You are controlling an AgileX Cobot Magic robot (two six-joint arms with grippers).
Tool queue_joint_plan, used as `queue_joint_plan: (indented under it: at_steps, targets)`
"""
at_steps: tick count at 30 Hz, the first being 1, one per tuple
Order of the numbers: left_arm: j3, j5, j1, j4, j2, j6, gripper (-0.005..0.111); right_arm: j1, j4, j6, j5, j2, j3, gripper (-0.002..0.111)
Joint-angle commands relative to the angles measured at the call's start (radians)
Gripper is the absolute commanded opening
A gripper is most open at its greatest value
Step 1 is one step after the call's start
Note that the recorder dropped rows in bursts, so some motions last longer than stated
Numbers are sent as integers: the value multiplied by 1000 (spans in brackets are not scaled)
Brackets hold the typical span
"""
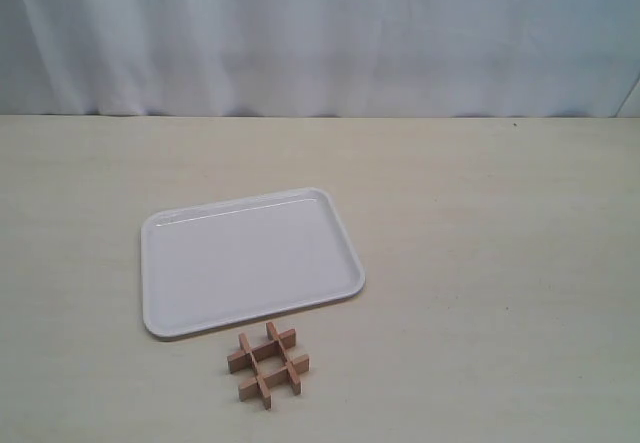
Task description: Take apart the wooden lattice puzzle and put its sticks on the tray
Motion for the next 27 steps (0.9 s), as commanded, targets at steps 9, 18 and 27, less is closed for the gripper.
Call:
queue_joint_plan:
  at_steps: [9,18,27]
  targets:
    - [3,-12,-9,1,-1,1,0,-3,-12,182,-548,-4,2,4]
    - [3,-12,-9,1,-1,1,0,-3,0,591,-640,35,-55,4]
    - [3,-12,-9,1,-1,1,0,-3,-269,463,-276,506,-516,4]
